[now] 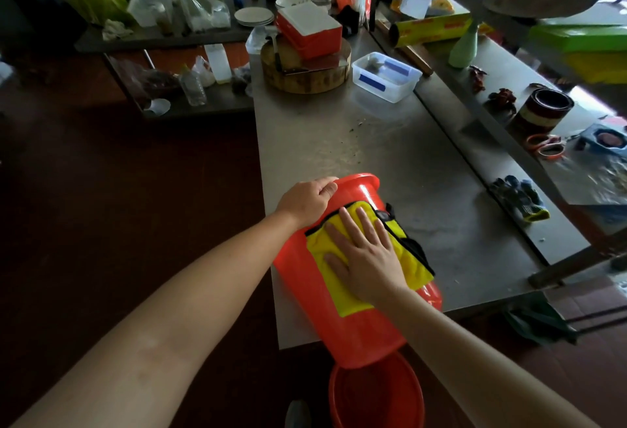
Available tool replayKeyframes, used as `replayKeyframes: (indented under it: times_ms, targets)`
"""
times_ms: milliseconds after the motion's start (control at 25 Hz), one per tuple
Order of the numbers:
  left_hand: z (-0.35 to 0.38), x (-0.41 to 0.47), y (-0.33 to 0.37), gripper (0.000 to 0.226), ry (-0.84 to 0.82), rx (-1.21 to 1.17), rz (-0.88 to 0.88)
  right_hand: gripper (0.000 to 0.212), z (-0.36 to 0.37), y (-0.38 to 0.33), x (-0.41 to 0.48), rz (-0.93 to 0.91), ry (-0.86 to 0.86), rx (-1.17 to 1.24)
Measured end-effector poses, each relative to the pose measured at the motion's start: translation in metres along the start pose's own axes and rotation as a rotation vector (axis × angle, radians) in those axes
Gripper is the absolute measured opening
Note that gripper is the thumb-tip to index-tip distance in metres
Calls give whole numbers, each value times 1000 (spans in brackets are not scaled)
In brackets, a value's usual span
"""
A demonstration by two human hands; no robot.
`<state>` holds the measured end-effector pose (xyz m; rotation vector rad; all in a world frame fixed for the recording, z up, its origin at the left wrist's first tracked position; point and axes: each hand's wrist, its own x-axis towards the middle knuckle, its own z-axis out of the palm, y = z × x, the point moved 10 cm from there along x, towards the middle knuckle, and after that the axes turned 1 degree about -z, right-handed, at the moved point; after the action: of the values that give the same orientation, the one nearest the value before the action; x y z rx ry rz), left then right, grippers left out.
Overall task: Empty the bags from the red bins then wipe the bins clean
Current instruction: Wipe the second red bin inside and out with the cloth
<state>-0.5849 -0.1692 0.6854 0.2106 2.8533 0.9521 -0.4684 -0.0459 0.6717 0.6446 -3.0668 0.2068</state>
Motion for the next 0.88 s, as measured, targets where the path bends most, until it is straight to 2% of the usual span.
replayKeyframes:
  times_ms: [240, 320, 440, 560, 680, 760, 880]
  targets:
    - [-2, 3, -5, 44, -11, -63, -22, 66, -9, -7, 51, -4, 8, 12]
    - [-2, 4, -3, 44, 4, -36, -21, 67, -8, 7, 37, 16, 34, 54]
    - [-3, 7, 5, 44, 30, 42, -14, 71, -1, 51, -3, 154, 37, 177]
    - [1, 13, 19, 44, 57, 119, -3, 81, 12, 94, -48, 297, 0, 311]
    - [8, 21, 35, 44, 105, 251, 63, 91, 17, 113, -79, 366, 10, 333]
    - [15, 27, 50, 45, 135, 362, 153, 89, 17, 108, -94, 356, 16, 271]
    - [19, 38, 66, 47, 156, 499, 228, 87, 19, 81, -105, 214, 72, 142]
